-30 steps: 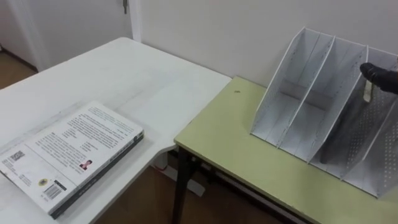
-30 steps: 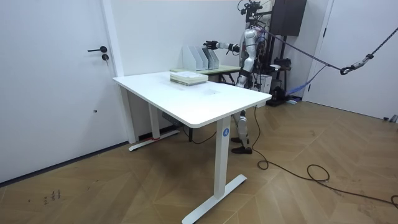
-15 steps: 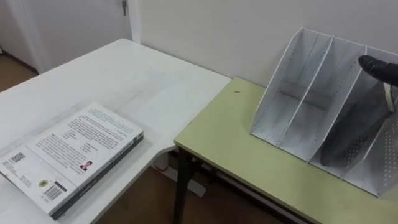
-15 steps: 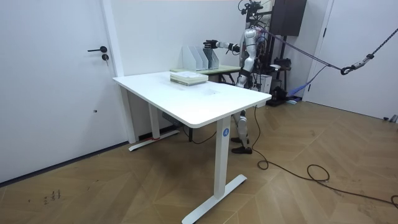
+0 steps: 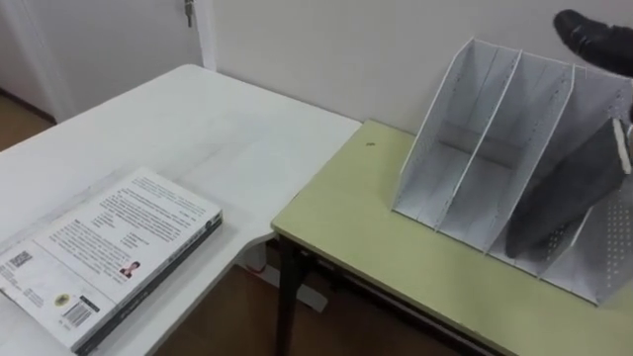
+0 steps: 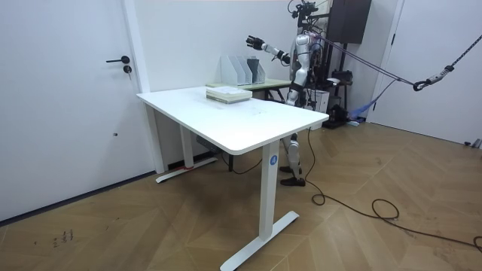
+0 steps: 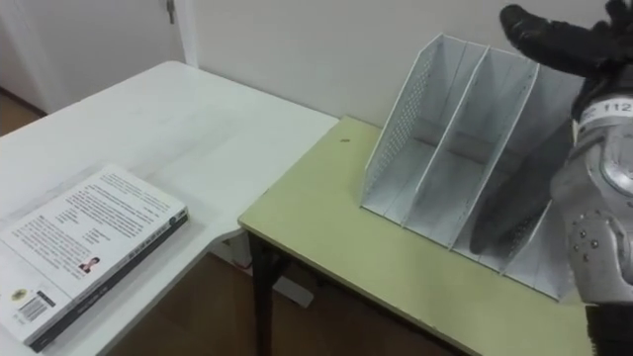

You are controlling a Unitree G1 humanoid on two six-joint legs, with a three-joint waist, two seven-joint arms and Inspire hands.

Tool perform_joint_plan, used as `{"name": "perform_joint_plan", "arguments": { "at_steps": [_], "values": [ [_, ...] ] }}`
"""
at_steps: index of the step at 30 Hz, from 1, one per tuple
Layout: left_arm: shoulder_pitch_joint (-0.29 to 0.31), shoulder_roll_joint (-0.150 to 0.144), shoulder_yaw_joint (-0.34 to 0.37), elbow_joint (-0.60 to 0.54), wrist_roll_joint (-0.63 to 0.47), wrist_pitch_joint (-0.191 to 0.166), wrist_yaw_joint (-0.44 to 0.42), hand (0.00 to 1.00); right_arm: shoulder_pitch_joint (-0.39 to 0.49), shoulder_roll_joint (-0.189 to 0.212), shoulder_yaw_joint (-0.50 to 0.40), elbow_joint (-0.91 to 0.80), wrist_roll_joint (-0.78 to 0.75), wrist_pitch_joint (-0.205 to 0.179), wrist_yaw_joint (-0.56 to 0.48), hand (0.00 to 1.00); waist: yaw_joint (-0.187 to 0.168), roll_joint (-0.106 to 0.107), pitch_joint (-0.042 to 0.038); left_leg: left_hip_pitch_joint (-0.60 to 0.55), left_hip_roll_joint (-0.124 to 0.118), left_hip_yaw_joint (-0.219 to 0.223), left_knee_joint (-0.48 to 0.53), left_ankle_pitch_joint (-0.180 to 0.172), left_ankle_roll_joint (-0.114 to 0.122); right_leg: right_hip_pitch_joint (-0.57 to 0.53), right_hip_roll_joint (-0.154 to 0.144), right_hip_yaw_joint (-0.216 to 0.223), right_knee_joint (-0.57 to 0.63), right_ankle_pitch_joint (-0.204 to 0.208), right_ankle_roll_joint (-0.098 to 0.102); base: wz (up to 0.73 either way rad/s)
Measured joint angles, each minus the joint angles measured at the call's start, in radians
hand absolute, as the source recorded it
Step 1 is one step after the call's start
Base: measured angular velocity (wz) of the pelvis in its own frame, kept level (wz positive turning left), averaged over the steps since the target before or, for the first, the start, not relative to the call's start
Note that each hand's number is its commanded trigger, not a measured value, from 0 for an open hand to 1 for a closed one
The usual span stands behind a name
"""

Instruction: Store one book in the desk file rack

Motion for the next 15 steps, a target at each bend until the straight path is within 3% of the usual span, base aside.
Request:
{"name": "perform_joint_plan", "arguments": {
  "at_steps": [4,9,15],
  "values": [
    [0.001,0.012,-0.02,-0.009,-0.001,-0.005,-0.001,0.0,0.004,0.0,0.065,-0.044,0.1,0.0,0.178,0.0,0.003,-0.006,0.0,0.0,0.002,-0.001,0.001,0.0,0.0,0.001,0.0,-0.005,0.0,0.002,-0.001,0.01],
    [-0.008,0.019,-0.026,-0.008,0.0,-0.016,-0.003,0.0,0.056,0.0,0.165,-0.101,0.083,0.008,0.416,0.0,0.023,-0.014,-0.001,-0.005,0.004,0.0,0.0,-0.001,-0.001,0.0,0.0,-0.011,0.002,0.006,-0.003,0.01],
    [-0.032,0.032,-0.06,0.006,-0.008,-0.017,-0.015,0.0,0.058,0.002,0.215,-0.108,0.074,0.008,0.598,0.0,0.041,-0.016,-0.0028,-0.006,0.006,0.0,0.001,-0.001,-0.001,0.003,-0.002,-0.029,0.0,0.007,-0.003,0.0]
  ]
}}
